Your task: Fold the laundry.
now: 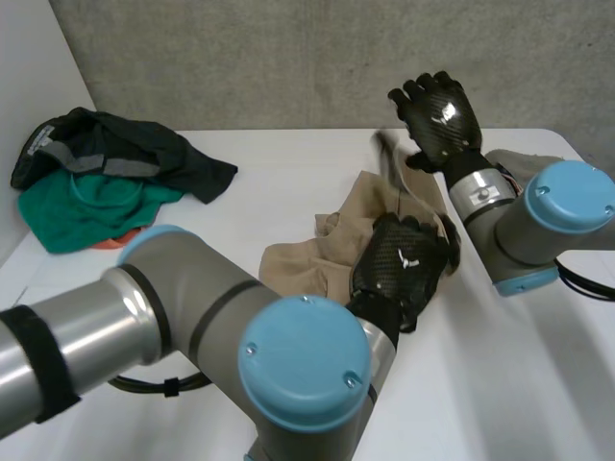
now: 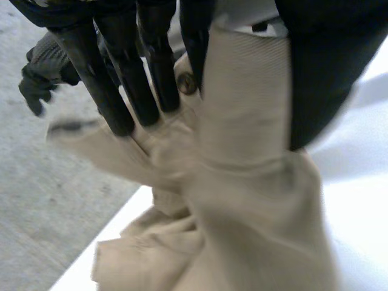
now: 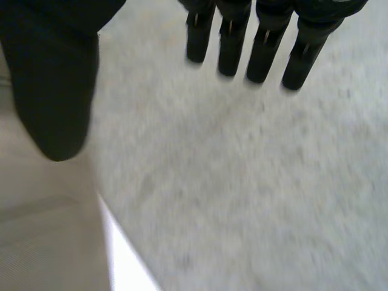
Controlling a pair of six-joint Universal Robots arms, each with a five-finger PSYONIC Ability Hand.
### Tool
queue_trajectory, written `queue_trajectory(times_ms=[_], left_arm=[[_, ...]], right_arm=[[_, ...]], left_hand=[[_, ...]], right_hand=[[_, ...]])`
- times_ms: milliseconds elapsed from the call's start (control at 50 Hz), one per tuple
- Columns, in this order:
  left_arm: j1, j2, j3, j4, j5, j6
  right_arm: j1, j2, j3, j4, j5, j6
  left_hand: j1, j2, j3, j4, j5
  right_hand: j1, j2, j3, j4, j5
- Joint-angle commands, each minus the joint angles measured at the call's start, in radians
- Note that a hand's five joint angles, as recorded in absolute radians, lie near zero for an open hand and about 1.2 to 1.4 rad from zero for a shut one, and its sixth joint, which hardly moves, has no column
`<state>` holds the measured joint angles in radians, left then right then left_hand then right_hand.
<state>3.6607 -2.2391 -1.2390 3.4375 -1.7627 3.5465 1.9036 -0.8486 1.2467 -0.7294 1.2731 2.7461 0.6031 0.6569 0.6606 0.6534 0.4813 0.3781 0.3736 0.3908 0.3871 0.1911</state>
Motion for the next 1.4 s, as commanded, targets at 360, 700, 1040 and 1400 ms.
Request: queue_trajectory(times_ms=[360,700,1040,1400], left_arm=[[0.114,0.343,-0.145,-0.195,0.130,0.003],[0.573,0.155,-0.178,-0.227,0.411,0.083],[0.559,-0.076,-0.050,-0.236,0.511,0.147],[0.516,-0.131,0.015,-0.213,0.401,0.150]], right_arm=[[-0.078,-0.446,0.032,0.781,0.170,-0.232],[0.175,-0.655,0.551,0.984,0.183,-0.220],[0.365,-0.653,0.812,0.696,0.293,-0.230],[0.344,-0.529,0.855,0.482,0.371,-0.371]], left_hand=[[-0.390,-0.443,-0.447,-0.440,-0.442],[-0.172,-0.226,-0.230,-0.223,-0.225],[0.053,-0.001,-0.004,0.003,0.001],[0.793,0.739,0.736,0.743,0.740]], right_hand=[[-0.204,-0.199,-0.216,-0.213,-0.191],[-0.149,-0.145,-0.162,-0.158,-0.137],[0.045,0.049,0.032,0.036,0.057],[0.719,0.724,0.707,0.710,0.732]])
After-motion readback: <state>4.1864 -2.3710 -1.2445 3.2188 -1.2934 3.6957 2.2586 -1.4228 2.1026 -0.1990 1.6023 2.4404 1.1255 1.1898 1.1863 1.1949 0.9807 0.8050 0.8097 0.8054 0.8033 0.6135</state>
